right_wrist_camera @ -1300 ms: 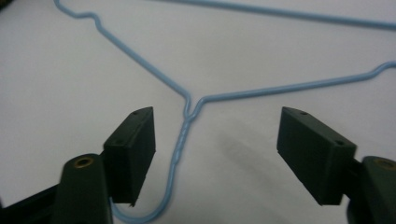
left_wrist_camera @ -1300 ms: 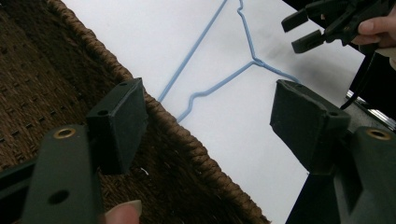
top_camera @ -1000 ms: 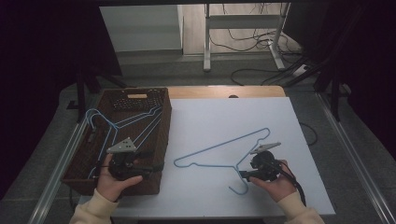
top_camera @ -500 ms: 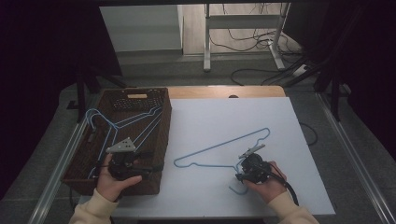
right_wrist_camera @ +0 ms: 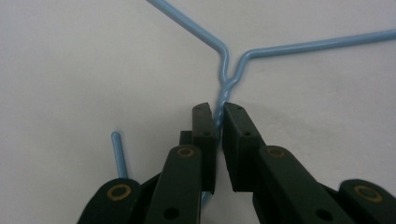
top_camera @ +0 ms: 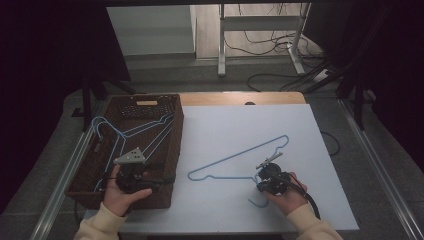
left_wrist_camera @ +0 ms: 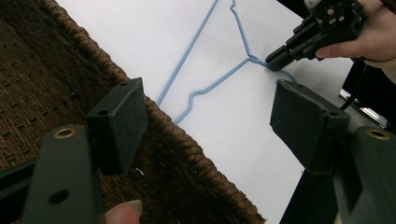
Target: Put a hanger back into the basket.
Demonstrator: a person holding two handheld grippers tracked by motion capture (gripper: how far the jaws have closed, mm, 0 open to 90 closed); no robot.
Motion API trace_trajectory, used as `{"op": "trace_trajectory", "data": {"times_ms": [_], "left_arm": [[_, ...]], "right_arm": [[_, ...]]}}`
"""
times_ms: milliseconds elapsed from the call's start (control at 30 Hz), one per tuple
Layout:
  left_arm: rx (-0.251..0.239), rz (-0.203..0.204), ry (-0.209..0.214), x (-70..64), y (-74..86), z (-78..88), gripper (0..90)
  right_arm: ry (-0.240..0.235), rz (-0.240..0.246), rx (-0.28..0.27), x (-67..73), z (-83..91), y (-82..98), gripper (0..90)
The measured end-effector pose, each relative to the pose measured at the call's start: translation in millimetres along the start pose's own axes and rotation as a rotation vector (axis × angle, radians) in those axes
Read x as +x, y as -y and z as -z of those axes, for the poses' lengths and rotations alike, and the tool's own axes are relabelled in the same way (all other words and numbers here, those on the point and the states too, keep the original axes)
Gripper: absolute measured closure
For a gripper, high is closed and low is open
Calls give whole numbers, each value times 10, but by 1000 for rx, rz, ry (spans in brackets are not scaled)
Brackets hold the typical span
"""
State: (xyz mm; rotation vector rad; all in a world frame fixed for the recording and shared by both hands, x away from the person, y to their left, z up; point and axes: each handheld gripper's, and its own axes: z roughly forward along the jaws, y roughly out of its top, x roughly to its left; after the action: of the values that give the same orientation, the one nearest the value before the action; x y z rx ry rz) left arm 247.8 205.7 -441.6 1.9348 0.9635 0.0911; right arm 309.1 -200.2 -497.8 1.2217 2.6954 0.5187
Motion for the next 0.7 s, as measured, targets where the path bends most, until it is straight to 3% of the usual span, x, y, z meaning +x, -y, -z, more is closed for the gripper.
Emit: {"op": "trace_trajectory", "data": {"times_ms": [400,700], "left_arm": [[-8,-33,2,-106,-50,-6,274],[27,-79,31,-364,-213,-223,282]], "right_arm": [[-32,-46,15,-113,63,24,855],[-55,-47,-10,-123,208,-21,854]]}}
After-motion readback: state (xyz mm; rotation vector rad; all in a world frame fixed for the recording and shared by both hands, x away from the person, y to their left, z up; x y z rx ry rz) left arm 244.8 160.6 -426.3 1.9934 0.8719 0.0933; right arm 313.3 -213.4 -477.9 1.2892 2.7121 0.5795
